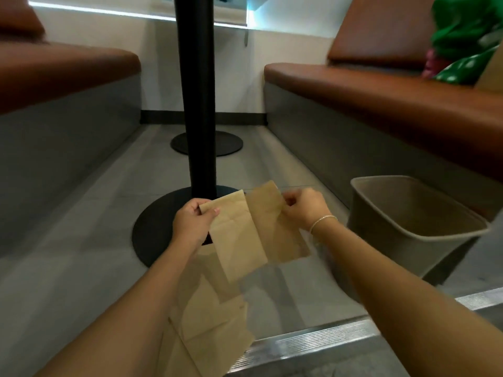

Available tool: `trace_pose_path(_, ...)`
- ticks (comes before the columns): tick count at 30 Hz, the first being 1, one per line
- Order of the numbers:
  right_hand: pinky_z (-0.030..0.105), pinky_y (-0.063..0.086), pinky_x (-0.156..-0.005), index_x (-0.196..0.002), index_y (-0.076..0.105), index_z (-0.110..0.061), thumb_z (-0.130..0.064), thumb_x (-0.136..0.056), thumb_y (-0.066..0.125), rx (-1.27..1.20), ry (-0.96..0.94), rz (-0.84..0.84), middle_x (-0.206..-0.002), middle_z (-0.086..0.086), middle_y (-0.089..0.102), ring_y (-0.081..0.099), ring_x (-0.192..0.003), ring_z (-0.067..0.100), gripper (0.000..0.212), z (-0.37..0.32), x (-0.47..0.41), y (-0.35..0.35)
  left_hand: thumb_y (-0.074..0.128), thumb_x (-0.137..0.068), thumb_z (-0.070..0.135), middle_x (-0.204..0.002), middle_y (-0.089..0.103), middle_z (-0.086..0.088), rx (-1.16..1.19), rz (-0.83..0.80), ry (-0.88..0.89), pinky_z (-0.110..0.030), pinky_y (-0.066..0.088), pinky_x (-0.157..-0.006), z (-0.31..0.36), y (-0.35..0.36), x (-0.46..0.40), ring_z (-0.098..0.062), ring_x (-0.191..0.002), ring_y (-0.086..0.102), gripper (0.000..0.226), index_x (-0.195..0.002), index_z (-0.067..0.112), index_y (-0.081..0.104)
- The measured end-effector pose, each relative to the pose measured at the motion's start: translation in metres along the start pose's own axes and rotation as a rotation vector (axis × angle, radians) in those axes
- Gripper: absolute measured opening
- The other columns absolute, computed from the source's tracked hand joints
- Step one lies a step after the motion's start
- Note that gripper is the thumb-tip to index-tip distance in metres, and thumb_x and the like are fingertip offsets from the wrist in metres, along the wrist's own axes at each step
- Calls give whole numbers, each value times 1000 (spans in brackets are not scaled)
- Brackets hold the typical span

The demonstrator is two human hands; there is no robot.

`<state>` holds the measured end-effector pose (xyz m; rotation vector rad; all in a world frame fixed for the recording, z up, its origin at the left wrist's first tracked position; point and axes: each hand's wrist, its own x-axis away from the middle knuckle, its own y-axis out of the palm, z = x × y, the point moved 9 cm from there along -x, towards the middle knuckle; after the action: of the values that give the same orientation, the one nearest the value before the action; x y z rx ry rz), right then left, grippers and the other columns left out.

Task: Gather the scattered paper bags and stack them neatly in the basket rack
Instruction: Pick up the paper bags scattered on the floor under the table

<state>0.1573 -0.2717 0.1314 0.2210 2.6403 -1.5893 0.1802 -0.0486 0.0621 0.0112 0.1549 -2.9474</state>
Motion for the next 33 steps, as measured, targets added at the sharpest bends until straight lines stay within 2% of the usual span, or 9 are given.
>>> trace_pose_path(3,28,41,-96,-114,66,-12,-9,-90,49,-6,32,286,-111,8,67,59,-106,24,30,18,5,-98,64,-88,18,-91,65,1,-70,-10,86,-46,53,-87,46,22,-2,-22,-92,63,15,-80,28,56)
trace_pose_path(6,31,38,-98,-110,68,-8,-9,-88,50,-25,107,582,-114,13,66,58,-109,28,28,48,18,-183,63,-88,20,-98,64,-2,-91,-4,177,-46,54,-85,94,52,0,-22,-93,62,13,-81,28,54)
trace_pose_path(8,33,41,-96,-110,68,-9,-10,-87,51,-27,189,657,-114,14,65,57,-109,30,28,74,24,-213,61,-90,20,-98,61,1,-94,6,244,-38,54,-81,125,75,5,-18,-92,60,7,-89,22,54)
trace_pose_path(13,37,44,-99,-116,63,-7,-13,-86,59,-32,373,443,-119,14,62,56,-112,30,31,136,29,-207,56,-93,18,-93,54,4,-50,-5,351,-25,41,-70,180,142,26,-12,-84,51,6,-95,17,51)
trace_pose_path(18,39,44,-102,-137,40,-24,-21,-81,71,-299,189,331,-136,2,47,49,-123,23,65,135,19,-205,57,-92,20,-84,52,8,-48,-161,389,-27,48,-67,196,221,45,-15,-83,53,8,-88,22,50)
trace_pose_path(22,32,48,-87,-106,60,-22,-20,-88,61,-220,111,282,-107,0,62,59,-102,21,17,134,8,-213,60,-90,22,-86,60,5,-71,-308,372,-44,54,-84,181,265,53,-22,-89,61,18,-77,29,49)
trace_pose_path(26,33,45,-88,-105,63,-19,-9,-89,50,-93,167,473,-105,7,65,58,-100,27,22,153,8,-220,62,-89,23,-101,57,7,-149,-347,379,-19,44,-78,166,264,48,-8,-86,55,23,-110,23,51)
trace_pose_path(28,40,49,-89,-108,61,-19,-11,-90,49,-101,275,482,-107,11,64,58,-100,31,23,173,7,-206,62,-90,22,-109,56,5,-247,-340,348,-19,42,-81,148,249,39,-8,-92,54,35,-122,18,48)
trace_pose_path(33,43,49,-92,-122,52,-17,-10,-84,60,-103,367,507,-117,12,59,57,-107,30,40,184,12,-167,60,-91,22,-122,56,-6,-600,-247,188,-27,41,-90,66,188,10,-21,-111,54,30,-119,14,52)
